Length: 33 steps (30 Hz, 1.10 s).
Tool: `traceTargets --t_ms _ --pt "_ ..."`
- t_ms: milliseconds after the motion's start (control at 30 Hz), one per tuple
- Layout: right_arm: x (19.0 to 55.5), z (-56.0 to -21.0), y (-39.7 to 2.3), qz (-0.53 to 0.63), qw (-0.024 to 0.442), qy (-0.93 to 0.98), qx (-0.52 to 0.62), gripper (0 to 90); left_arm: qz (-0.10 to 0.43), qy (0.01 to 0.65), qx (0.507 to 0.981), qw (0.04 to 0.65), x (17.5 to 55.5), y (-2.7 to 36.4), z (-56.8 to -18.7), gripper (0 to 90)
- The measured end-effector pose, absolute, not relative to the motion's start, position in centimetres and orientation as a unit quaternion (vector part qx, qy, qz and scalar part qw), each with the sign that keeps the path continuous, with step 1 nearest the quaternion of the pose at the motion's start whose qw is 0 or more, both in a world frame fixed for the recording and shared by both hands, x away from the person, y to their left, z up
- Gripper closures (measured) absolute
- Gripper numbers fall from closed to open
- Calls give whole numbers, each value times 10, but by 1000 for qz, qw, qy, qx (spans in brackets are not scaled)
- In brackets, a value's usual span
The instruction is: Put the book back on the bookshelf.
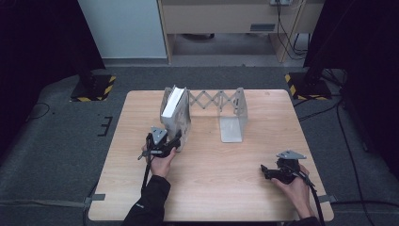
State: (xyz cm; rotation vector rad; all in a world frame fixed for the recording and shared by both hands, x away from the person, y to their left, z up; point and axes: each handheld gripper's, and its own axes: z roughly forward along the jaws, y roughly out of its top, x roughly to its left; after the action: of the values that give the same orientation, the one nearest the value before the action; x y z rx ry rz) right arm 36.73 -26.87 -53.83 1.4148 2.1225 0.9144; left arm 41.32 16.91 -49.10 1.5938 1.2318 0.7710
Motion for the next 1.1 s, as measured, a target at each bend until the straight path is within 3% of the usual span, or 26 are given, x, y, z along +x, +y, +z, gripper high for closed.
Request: traceTargets --t_ms 467,700,867,1100 --pt "367 -538 -269 330 214 765 510 110 350 512 631 465 427 159 -495 515" --pt "367 -538 -269 330 214 765 510 109 312 512 627 498 436 164 -498 475" --pt "367 -538 -269 330 214 765 510 109 283 491 658 495 424 171 -495 427" --pt "367 -538 -269 330 214 765 510 109 274 489 668 490 416 176 -496 504"
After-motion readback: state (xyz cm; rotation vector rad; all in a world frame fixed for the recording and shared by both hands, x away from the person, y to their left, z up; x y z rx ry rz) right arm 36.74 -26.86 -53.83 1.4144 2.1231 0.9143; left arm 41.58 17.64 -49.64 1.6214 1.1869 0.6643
